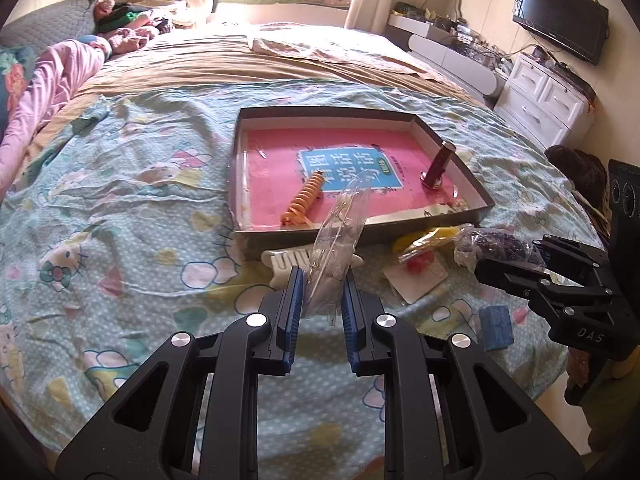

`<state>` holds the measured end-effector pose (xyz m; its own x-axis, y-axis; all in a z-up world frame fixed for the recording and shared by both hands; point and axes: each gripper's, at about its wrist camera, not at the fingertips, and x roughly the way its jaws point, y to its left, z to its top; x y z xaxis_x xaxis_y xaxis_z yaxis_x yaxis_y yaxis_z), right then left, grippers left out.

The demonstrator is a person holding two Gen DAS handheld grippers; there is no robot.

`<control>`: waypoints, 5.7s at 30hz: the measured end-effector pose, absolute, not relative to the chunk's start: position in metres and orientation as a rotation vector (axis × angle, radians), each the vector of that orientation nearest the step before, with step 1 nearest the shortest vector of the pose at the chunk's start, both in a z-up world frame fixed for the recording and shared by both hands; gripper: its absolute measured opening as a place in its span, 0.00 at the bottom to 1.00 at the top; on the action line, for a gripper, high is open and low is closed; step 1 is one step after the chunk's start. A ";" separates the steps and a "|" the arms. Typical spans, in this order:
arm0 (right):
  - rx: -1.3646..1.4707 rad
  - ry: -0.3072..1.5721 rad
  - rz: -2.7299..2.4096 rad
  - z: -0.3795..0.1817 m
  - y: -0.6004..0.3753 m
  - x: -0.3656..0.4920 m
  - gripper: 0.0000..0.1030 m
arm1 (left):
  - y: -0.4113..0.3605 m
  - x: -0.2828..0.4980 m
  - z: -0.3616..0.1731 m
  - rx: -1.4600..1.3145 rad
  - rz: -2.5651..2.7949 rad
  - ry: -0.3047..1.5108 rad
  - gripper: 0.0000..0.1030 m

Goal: Organize jewelry
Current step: 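Carry both bags into the tray while both tools open to release them, then lift both open tools up and away from the tray, then move the open right tool down toward the white pearl earrings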

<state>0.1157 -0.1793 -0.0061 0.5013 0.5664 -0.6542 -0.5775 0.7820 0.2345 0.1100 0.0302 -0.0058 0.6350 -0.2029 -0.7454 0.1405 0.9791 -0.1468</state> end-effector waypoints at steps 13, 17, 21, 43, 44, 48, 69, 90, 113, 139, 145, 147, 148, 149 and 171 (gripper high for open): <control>-0.018 0.744 0.688 0.002 -0.172 0.137 0.34 | 0.046 0.127 -0.002 -0.091 -0.147 0.853 0.09; -0.009 0.734 0.666 0.003 -0.178 0.146 0.34 | 0.048 0.136 -0.007 -0.102 -0.151 0.862 0.08; 0.001 0.727 0.648 0.004 -0.186 0.151 0.34 | 0.050 0.142 -0.003 -0.136 -0.168 0.860 0.08; 0.015 0.710 0.455 -0.006 -0.239 0.187 0.34 | 0.022 0.207 0.003 -0.155 -0.244 0.855 0.08; 0.011 0.712 0.445 -0.007 -0.240 0.189 0.34 | 0.020 0.208 0.002 -0.155 -0.246 0.860 0.08; 0.007 0.732 0.421 -0.016 -0.246 0.196 0.34 | 0.013 0.214 -0.009 -0.149 -0.261 0.881 0.08; -0.062 0.803 0.497 -0.041 -0.217 0.224 0.34 | 0.018 0.232 -0.040 -0.175 -0.264 0.920 0.09; -0.041 0.817 0.441 -0.048 -0.225 0.233 0.45 | 0.028 0.230 -0.045 -0.145 -0.210 0.928 0.21; 0.081 0.745 0.380 -0.010 -0.260 0.195 0.87 | 0.030 0.207 -0.017 -0.084 -0.108 0.877 0.90; 0.077 0.642 0.389 0.041 -0.268 0.147 0.89 | 0.045 0.146 0.041 -0.115 -0.048 0.743 0.91; 0.059 0.636 0.416 0.046 -0.260 0.134 0.89 | 0.047 0.134 0.044 -0.113 -0.041 0.737 0.91; 0.056 0.637 0.426 0.046 -0.258 0.130 0.89 | 0.047 0.129 0.044 -0.110 -0.041 0.737 0.91; 0.053 0.638 0.429 0.046 -0.258 0.128 0.89 | 0.047 0.127 0.044 -0.107 -0.040 0.735 0.91; 0.049 0.639 0.433 0.046 -0.257 0.125 0.89 | 0.046 0.126 0.044 -0.104 -0.040 0.735 0.91; 0.006 0.714 0.508 0.021 -0.233 0.098 0.89 | 0.033 0.097 0.030 -0.059 -0.057 0.766 0.91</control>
<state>0.0982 -0.2330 0.0215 0.6399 0.4472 -0.6249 -0.4431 0.8791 0.1754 0.0971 0.0330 0.0303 0.7195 -0.0734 -0.6906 0.0303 0.9968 -0.0744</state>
